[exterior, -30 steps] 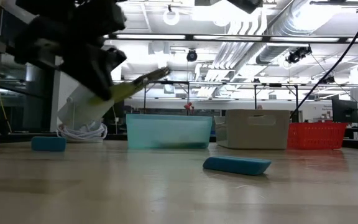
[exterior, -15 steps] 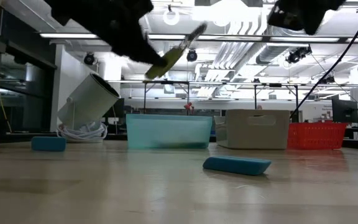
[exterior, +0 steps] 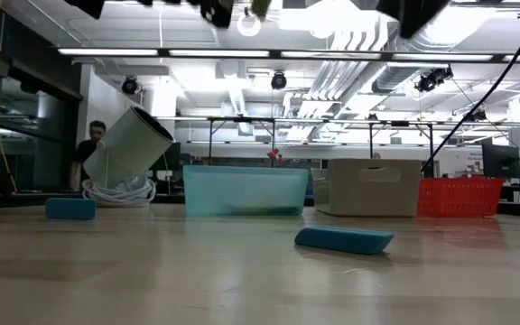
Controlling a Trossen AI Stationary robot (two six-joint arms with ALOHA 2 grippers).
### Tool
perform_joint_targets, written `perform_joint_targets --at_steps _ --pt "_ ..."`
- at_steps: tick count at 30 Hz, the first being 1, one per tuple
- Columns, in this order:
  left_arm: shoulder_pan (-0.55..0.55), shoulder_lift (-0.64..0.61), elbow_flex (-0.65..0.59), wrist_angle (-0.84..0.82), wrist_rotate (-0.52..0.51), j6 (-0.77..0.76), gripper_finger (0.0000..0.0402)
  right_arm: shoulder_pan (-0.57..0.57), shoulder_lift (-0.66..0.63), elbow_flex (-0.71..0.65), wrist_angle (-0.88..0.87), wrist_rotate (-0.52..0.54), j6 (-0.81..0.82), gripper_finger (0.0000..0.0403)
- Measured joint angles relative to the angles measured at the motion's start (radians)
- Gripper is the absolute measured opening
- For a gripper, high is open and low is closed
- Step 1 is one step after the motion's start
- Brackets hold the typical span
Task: Pick & Place School Supplies
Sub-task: Put the green puncher into the gray bin
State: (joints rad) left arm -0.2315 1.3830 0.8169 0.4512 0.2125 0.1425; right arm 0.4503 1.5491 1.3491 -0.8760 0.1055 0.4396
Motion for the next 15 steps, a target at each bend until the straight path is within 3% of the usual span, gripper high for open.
perform_joint_targets --at_steps 7,11,15 --pt "-0.047 0.003 0.0 0.15 0.125 0.002 0.0044 0.035 0.0 0.0 0.22 0.139 -0.223 0.0149" --pt "-0.064 0.003 0.0 0.211 0.154 0.007 0.0044 0.049 0.0 0.0 0.373 0.257 -0.406 0.0149" --pt "-0.076 0.003 0.0 0.26 0.191 -0.006 0.0044 0.067 0.0 0.0 0.503 0.306 -0.593 0.0149"
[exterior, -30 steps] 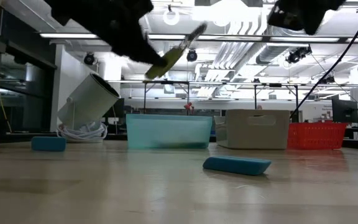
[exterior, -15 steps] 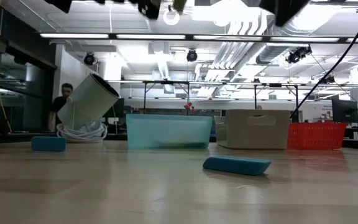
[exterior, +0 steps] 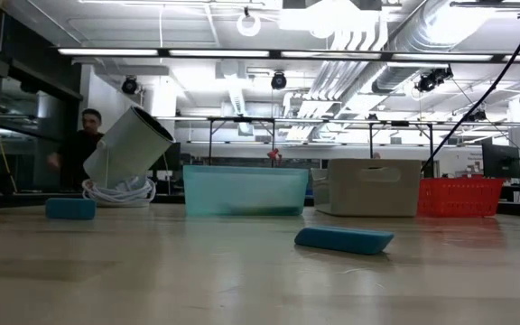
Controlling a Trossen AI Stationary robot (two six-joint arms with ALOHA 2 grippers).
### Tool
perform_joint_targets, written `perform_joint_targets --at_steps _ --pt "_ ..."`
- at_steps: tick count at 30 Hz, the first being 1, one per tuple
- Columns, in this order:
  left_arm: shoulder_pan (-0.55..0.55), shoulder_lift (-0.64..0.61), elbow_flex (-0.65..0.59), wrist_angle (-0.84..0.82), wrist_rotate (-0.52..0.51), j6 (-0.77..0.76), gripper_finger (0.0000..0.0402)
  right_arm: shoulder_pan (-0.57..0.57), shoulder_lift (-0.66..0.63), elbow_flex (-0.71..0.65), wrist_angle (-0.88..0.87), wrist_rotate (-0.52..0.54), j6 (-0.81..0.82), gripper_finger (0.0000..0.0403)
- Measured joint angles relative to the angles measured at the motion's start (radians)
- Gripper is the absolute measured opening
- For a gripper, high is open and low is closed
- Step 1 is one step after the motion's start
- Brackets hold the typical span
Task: Pick & Place School Supplies
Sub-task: Put the green puncher into the gray bin
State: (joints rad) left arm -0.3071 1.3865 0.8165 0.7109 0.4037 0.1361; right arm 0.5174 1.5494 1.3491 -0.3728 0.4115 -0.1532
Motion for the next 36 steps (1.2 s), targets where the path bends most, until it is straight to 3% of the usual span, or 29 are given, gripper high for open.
perform_joint_targets --at_steps 6,13,24,36 --pt "-0.016 0.0 0.0 0.024 0.018 0.0 0.0044 0.006 0.0 0.0 0.124 0.054 -0.137 0.0149" --pt "-0.003 0.048 0.0 0.113 0.053 -0.006 0.0044 -0.001 0.0 0.0 0.171 0.049 -0.177 0.0149" --pt "0.052 0.099 0.0 0.215 0.124 -0.04 0.0044 -0.016 0.0 0.0 0.196 -0.006 -0.176 0.0149" --pt "0.057 0.099 0.0 0.215 0.125 -0.028 0.0044 -0.092 0.017 0.0 0.26 -0.165 -0.166 0.0148"
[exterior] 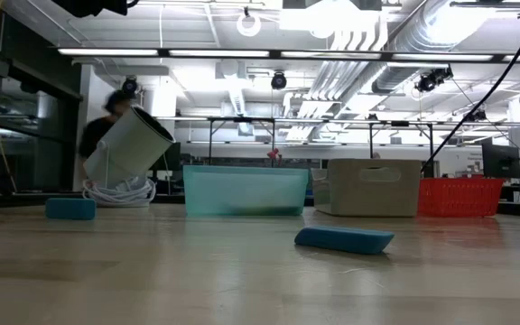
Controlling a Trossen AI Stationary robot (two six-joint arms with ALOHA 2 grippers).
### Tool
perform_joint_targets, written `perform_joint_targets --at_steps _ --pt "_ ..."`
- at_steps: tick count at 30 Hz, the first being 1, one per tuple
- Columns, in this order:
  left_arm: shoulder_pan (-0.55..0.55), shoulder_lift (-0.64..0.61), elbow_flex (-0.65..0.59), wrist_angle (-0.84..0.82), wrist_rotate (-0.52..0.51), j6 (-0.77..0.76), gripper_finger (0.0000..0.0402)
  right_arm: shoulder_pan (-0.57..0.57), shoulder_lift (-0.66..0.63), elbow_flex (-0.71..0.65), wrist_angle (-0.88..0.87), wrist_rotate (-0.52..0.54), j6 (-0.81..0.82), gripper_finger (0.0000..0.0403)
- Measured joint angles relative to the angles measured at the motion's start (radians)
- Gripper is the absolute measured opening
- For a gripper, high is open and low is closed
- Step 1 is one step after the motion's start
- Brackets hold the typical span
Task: Pick & Place School Supplies
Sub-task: Put the green puncher into the gray bin
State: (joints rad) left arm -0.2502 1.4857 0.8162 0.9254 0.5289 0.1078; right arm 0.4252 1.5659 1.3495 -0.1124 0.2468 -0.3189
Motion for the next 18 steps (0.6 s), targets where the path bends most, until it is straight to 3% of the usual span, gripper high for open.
perform_joint_targets --at_steps 5,13,18 --pt "0.008 0.0 0.0 -0.002 0.0 -0.001 0.0044 -0.007 0.005 0.0 -0.001 -0.013 0.005 0.0137" --pt "0.008 0.0 0.0 -0.009 0.0 0.001 0.0044 -0.007 0.004 0.0 -0.002 -0.011 0.004 0.0077" --pt "0.008 0.0 0.0 -0.009 0.0 0.0 0.0044 -0.007 0.004 0.0 -0.002 -0.009 0.009 0.0083"
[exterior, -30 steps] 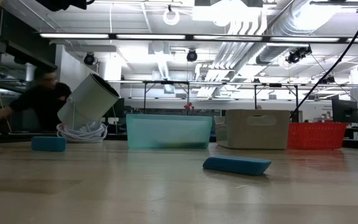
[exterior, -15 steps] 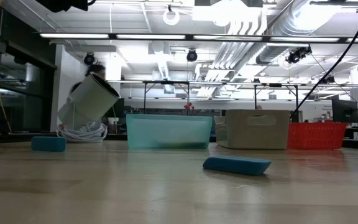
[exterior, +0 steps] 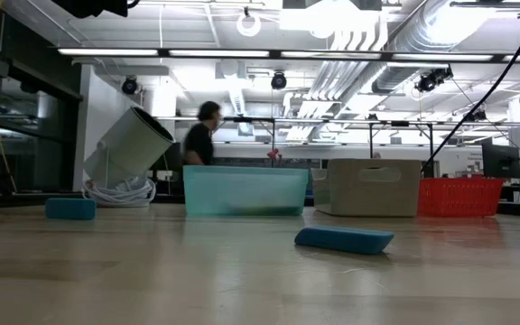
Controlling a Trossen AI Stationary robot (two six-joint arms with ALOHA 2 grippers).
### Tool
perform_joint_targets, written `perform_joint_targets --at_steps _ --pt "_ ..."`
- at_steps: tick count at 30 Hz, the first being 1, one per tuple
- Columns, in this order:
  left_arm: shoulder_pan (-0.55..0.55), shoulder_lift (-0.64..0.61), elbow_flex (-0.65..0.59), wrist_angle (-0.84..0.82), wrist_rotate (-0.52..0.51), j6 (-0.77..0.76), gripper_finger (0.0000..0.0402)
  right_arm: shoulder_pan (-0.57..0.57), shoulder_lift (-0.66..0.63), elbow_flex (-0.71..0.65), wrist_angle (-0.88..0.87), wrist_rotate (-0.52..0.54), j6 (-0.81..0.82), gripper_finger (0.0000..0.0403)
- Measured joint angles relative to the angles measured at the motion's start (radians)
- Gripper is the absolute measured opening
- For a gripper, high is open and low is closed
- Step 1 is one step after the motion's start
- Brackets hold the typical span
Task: Pick & Place School Supplies
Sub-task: Put the green puncher into the gray bin
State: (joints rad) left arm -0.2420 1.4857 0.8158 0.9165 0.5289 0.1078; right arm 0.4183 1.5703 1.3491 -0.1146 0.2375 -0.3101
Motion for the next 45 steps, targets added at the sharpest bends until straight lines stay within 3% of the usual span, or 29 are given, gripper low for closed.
perform_joint_targets --at_steps 3,9,20,25,32,39,45 --pt "0.0 0.0 0.0 0.0 0.0 -0.003 0.0047 0.0 0.0 0.0 0.0 -0.002 0.011 0.0094" --pt "0.0 0.0 0.0 0.002 -0.002 -0.003 0.0081 0.0 0.0 0.0 -0.008 -0.006 0.013 0.007" --pt "0.0 -0.001 0.0 -0.009 0.002 -0.003 0.0135 0.02 0.0 0.0 -0.011 0.0 0.018 0.007" --pt "0.0 -0.001 0.0 -0.023 0.007 -0.003 0.0142 0.068 -0.012 0.0 -0.09 0.109 0.077 0.007" --pt "0.0 -0.001 0.0 -0.026 -0.002 -0.003 0.0143 0.131 -0.064 0.0 -0.352 0.36 0.371 0.0069" --pt "-0.006 -0.001 0.0 -0.027 -0.003 -0.008 0.0143 0.108 -0.171 0.0 -0.735 0.568 0.763 0.0068" --pt "-0.03 -0.001 0.0 -0.028 -0.003 -0.004 0.0143 -0.002 -0.249 0.001 -0.984 0.612 0.982 0.0068"
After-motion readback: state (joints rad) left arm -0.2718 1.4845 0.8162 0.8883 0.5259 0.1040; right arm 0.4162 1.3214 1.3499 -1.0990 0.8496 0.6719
